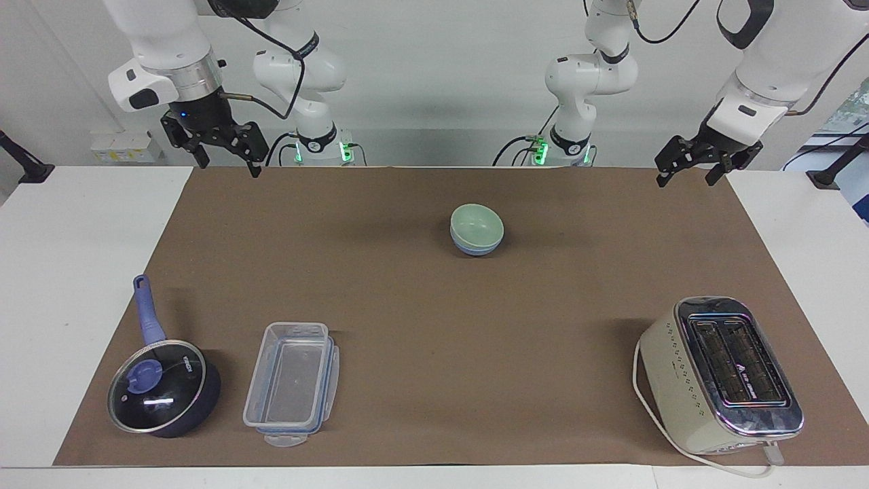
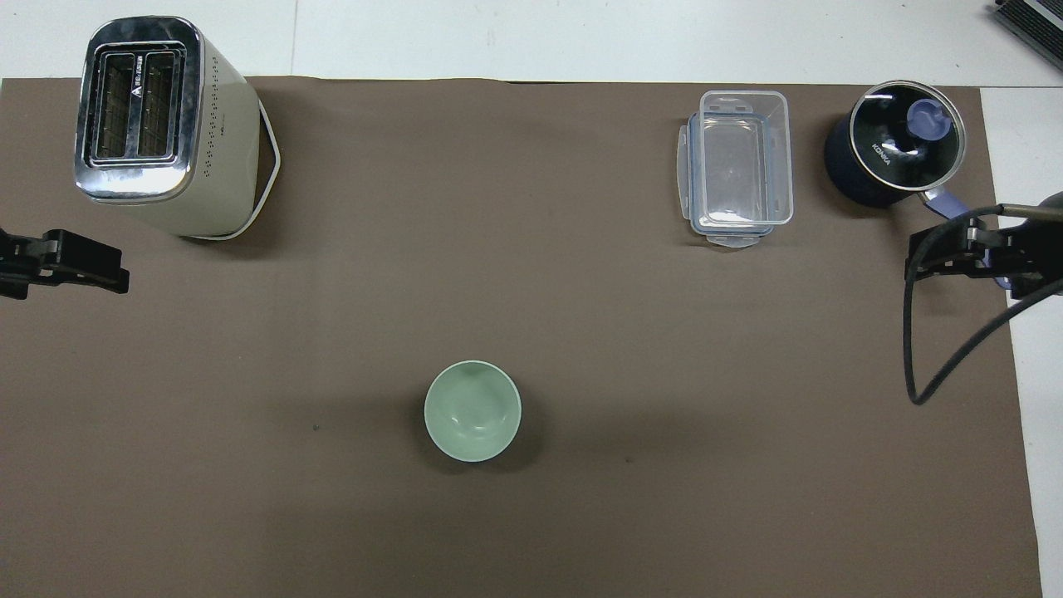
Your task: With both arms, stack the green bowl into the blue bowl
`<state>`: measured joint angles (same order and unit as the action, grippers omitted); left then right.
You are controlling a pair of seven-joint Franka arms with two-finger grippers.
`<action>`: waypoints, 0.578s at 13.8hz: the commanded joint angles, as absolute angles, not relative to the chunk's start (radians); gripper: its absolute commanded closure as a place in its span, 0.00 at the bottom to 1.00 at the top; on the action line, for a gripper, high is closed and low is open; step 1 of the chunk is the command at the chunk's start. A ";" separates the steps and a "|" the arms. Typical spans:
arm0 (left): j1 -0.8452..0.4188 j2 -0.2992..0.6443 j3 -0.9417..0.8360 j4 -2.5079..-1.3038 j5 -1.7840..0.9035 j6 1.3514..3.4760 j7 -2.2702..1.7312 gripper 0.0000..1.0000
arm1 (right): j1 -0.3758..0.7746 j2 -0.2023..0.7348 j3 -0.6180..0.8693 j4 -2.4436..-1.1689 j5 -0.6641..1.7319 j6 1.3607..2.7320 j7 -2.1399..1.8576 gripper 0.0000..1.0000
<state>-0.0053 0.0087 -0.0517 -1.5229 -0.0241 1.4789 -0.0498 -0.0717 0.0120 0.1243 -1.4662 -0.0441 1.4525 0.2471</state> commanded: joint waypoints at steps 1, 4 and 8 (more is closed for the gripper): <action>0.003 0.014 -0.058 -1.506 -0.011 1.460 -0.051 0.00 | -0.087 -0.020 0.132 -1.511 -0.014 1.465 0.238 0.00; 0.003 0.014 -0.058 -1.506 -0.011 1.460 -0.051 0.00 | -0.106 -0.023 0.129 -1.526 0.025 1.511 0.235 0.00; 0.003 0.014 -0.058 -1.506 -0.011 1.460 -0.051 0.00 | -0.109 -0.029 0.129 -1.532 0.025 1.516 0.225 0.00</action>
<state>-0.0053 0.0087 -0.0517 -1.5229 -0.0241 1.4789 -0.0498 -0.0885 0.0031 0.1208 -1.4918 -0.0001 1.4895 0.2471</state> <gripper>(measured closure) 0.000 0.000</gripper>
